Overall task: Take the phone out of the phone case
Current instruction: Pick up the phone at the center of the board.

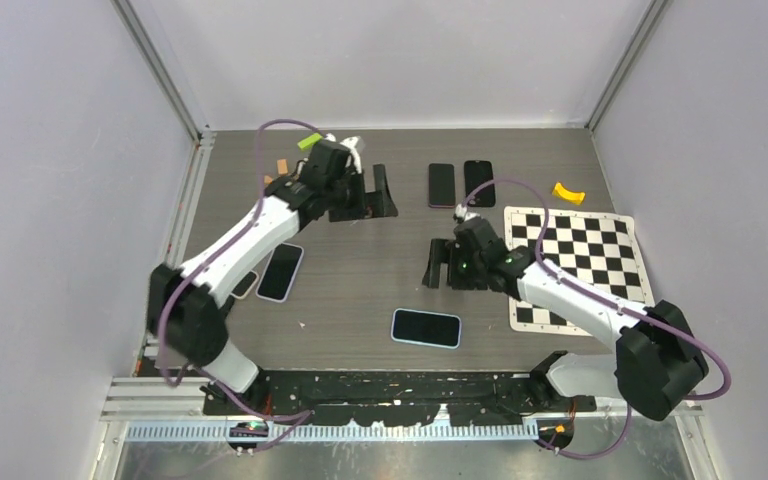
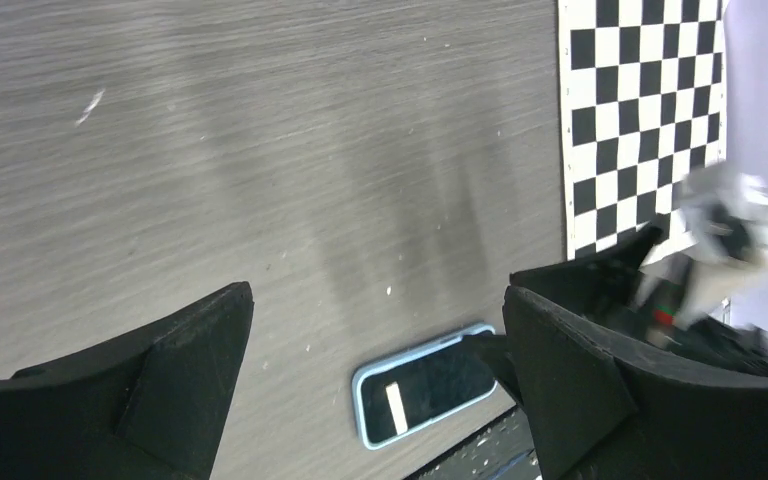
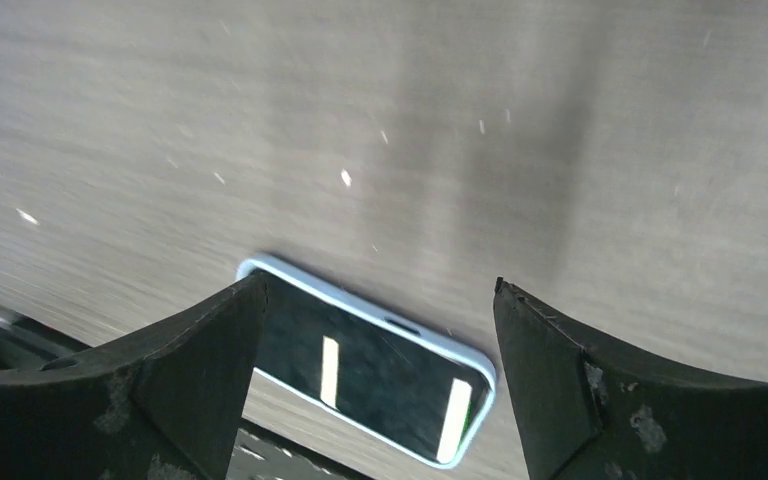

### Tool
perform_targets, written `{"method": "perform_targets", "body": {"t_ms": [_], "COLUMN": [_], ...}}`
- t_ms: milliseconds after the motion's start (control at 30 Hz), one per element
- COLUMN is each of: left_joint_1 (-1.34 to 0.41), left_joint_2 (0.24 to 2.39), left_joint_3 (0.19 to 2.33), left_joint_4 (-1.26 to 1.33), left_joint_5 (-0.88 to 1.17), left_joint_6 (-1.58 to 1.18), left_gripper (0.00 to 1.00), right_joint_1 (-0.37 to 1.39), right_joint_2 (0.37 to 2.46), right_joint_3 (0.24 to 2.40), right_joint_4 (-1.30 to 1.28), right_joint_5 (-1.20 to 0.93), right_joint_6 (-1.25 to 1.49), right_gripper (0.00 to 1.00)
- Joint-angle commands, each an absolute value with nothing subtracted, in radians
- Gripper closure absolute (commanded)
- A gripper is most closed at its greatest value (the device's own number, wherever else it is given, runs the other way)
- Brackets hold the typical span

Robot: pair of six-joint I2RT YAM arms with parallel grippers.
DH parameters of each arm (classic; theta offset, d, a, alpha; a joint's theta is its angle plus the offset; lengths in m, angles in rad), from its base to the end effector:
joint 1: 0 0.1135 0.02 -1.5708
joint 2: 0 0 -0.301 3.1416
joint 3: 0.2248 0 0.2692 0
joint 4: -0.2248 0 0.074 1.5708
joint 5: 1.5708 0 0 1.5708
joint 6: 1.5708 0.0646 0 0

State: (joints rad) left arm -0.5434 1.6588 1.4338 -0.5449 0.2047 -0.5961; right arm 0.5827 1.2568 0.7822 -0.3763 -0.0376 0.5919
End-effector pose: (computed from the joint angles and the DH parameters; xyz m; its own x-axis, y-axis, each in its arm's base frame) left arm 0.3477 -0.2254 0.3177 -0.8474 -0.1303 -0.5147 0.1878 0.8331 -0.5202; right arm 0.2318 0.1557 0.2291 -0.8393 0.1146 -0.5314 -0.1232 0.9120 0.3913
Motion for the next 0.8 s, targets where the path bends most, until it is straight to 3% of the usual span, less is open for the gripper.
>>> {"method": "perform_targets", "body": {"t_ms": [0, 167, 300, 767], "left_joint_1": [-0.545, -0.545, -0.545, -0.543], "left_joint_2": [1.416, 1.142, 1.066, 0.973], "left_joint_3": [1.275, 1.099, 1.092, 1.177], "left_joint_4": [-0.576, -0.522, -0.547, -0.591], "left_joint_5": [0.088, 0.023, 0.021, -0.083], "left_joint_6": [-0.552, -0.574, -0.555, -0.447], "left_gripper": [0.00, 0.00, 0.00, 0.00], "right_joint_1": [0.693, 0.899, 1.062, 1.169], "right_joint_2": [1.230, 1.216, 1.259, 1.717], "right_joint_3": [0.728, 0.717, 0.771, 1.118], "right_joint_4": [-0.439, -0.490, -0.508, -0.781], "right_joint_5": [0.067, 0.153, 0.247, 0.259], "right_joint_6": [0.539, 0.453, 0.393, 0.082], "right_gripper": [0.11, 0.08, 0.04, 0.02]}}
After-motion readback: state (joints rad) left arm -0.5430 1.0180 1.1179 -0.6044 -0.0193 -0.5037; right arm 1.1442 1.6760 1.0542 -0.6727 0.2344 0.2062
